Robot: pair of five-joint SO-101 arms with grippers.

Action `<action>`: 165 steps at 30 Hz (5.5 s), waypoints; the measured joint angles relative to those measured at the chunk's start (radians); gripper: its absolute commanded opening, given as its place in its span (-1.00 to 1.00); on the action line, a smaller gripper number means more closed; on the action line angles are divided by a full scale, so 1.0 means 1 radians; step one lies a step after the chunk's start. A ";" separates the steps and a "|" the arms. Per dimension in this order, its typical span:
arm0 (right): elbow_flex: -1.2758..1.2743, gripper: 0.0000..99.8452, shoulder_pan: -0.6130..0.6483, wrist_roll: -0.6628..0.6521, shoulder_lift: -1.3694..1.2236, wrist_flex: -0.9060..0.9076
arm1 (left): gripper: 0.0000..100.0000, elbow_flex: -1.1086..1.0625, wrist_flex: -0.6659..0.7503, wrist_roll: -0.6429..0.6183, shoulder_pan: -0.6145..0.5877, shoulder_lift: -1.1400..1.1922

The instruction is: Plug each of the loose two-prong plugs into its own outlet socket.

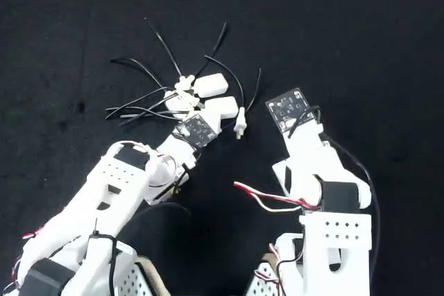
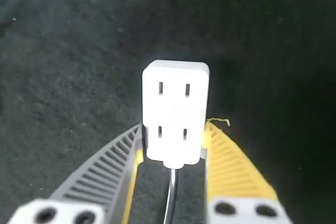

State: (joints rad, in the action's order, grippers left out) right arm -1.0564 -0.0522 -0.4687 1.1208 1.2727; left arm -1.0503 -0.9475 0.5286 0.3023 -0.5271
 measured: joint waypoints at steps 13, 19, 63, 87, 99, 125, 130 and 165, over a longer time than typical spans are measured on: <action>0.000 -0.96 0.023 0.078 0.003 -0.100 | -0.30 0.066 -0.104 -0.054 -0.103 -0.066; 0.012 -0.96 0.118 0.204 -0.133 -0.255 | -0.30 0.147 -0.423 -0.133 -0.169 -0.420; 1.237 -0.79 0.327 0.454 -1.656 0.028 | -0.30 -0.597 -0.336 -0.015 -0.646 -1.297; 1.390 -0.79 0.285 0.336 -1.784 0.241 | -0.30 -0.620 -0.336 -0.017 -0.578 -1.297; 1.399 -0.79 0.287 0.330 -1.800 0.239 | -0.30 -0.620 -0.336 -0.017 -0.575 -1.297; 1.788 -0.98 0.307 0.367 -2.064 0.454 | -0.30 -0.623 -0.336 0.043 -0.572 -1.297; 1.660 -0.98 0.318 0.388 -1.942 0.454 | -0.30 -0.623 -0.336 0.048 -0.572 -1.297; 0.204 -0.98 0.855 0.433 -0.506 -0.358 | -0.30 -0.572 0.095 -0.393 -0.437 -1.292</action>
State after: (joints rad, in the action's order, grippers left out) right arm -0.8523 0.8025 -0.0361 0.6145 0.9152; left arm -1.6226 -0.8523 0.1358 -0.1350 -1.8190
